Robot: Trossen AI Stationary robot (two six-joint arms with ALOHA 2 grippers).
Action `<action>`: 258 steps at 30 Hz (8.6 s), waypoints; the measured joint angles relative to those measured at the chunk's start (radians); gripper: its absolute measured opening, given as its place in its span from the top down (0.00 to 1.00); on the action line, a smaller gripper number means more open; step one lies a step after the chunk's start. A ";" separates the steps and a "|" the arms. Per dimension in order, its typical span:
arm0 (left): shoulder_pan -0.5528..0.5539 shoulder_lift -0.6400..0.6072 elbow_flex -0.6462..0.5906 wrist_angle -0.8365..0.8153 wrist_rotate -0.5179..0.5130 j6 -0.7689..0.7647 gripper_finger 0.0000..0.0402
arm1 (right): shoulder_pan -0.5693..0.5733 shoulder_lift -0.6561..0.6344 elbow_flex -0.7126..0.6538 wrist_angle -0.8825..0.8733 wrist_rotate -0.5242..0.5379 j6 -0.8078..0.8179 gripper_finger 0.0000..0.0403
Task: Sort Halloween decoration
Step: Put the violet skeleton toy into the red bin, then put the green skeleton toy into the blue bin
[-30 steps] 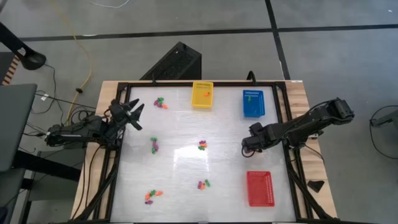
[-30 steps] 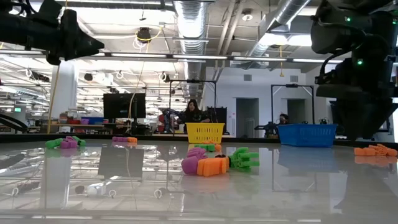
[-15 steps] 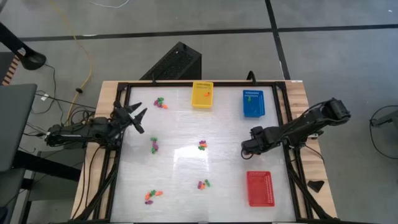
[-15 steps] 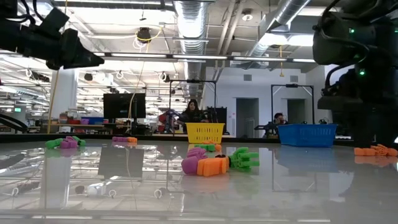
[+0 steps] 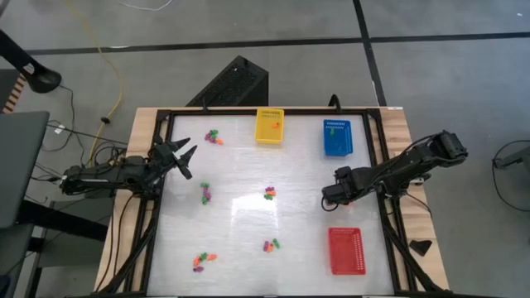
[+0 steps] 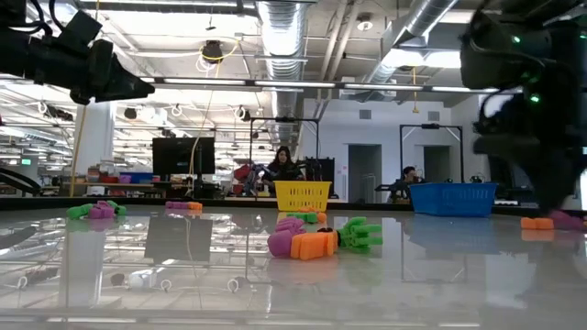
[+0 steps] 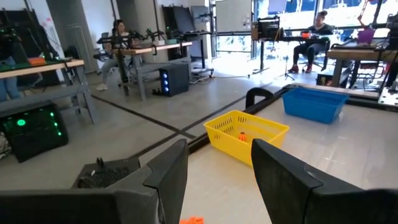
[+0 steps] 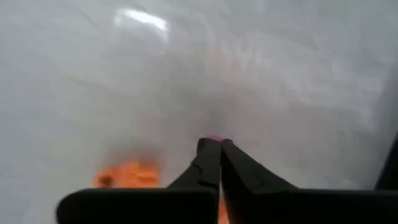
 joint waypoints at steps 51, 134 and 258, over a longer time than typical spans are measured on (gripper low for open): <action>0.000 0.000 0.000 0.053 0.115 -0.018 0.58 | 0.583 0.066 0.337 0.077 0.027 0.478 0.66; -0.001 -0.001 -0.002 -0.266 0.166 -0.305 0.58 | -0.297 1.305 1.267 1.331 -0.291 -1.449 0.48; -0.001 0.035 -0.001 -0.282 0.446 -0.362 0.58 | 0.174 0.908 0.611 1.050 0.641 -0.857 0.73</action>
